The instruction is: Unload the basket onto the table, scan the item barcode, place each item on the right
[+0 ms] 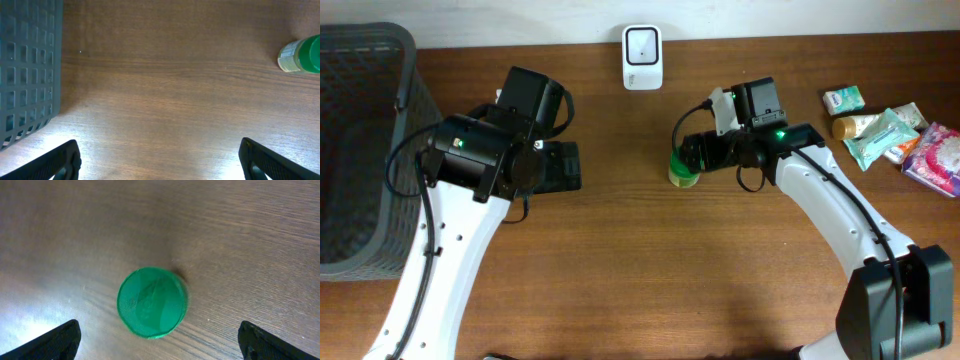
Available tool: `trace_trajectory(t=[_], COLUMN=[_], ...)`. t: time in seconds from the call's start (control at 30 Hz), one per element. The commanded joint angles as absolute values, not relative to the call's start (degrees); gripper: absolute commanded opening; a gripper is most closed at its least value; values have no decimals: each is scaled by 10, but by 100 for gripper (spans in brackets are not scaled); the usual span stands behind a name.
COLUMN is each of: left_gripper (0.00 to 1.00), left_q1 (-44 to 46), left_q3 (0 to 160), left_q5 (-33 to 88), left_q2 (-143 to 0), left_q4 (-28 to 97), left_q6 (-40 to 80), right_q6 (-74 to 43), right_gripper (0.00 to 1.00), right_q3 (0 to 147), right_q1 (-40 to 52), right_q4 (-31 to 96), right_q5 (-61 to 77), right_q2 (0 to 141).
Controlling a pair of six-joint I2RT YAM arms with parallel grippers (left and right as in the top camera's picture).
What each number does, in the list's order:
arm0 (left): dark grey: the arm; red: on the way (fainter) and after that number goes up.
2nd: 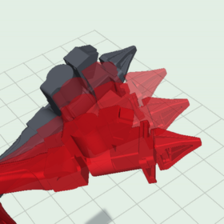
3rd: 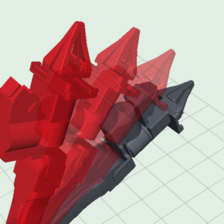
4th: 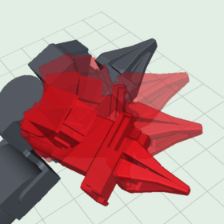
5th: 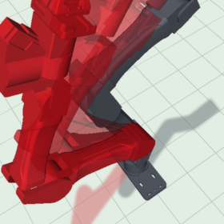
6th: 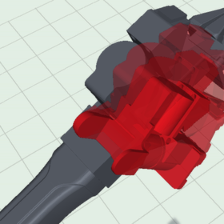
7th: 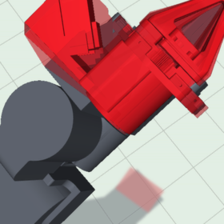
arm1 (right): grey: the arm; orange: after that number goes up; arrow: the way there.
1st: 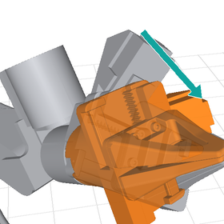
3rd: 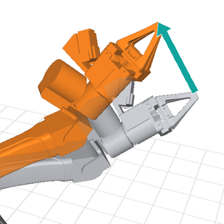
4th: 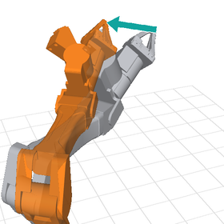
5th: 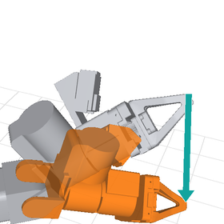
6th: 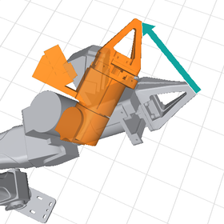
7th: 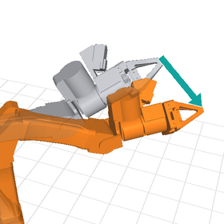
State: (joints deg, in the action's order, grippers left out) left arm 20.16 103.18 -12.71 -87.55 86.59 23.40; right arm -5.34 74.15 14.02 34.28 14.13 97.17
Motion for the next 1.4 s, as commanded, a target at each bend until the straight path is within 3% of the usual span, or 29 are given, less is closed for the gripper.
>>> trace_trajectory(t=[0.0, 0.13, 0.23, 0.53, 0.77, 1.2, 1.23, 1.27, 1.3, 1.33, 1.37], left_gripper=[99, 99, 99, 99, 99, 99, 99, 99, 99, 99, 99], left_q1=[201, 201, 201, 201, 201, 201, 201, 201, 201, 201, 201], left_q3=[1031, 1031, 1031, 1031, 1031, 1031, 1031, 1031, 1031, 1031, 1031], left_q5=[-133, -133, -133, -133, -133, -133, -133, -133, -133, -133, -133], left_q2=[-874, -874, -874, -874, -874, -874, -874, -874, -874, -874, -874], left_q4=[867, 867, 866, 867, 867, 867, 867, 867, 867, 867, 867], left_q6=[233, 233, 233, 233, 233, 233, 233, 233, 233, 233, 233], right_q6=[-29, 157, 210, 209, 107, 104, 104, 104, 104, 101, 94], right_gripper=[99, 98, 99, 99, 99, 99, 95, 77, 65, 57, 56], right_q3=[742, 742, 742, 760, 827, 803, 803, 803, 803, 803, 803], right_q1=[147, 154, 154, 182, 194, 195, 195, 195, 195, 195, 195], right_q4=[321, 320, 321, 317, 366, 356, 350, 347, 347, 347, 347], right_q5=[113, 113, 118, 162, 128, 87, 87, 87, 87, 87, 87], right_q2=[989, 1029, 1046, 1045, 1045, 1131, 1131, 1131, 1131, 1131, 1131])
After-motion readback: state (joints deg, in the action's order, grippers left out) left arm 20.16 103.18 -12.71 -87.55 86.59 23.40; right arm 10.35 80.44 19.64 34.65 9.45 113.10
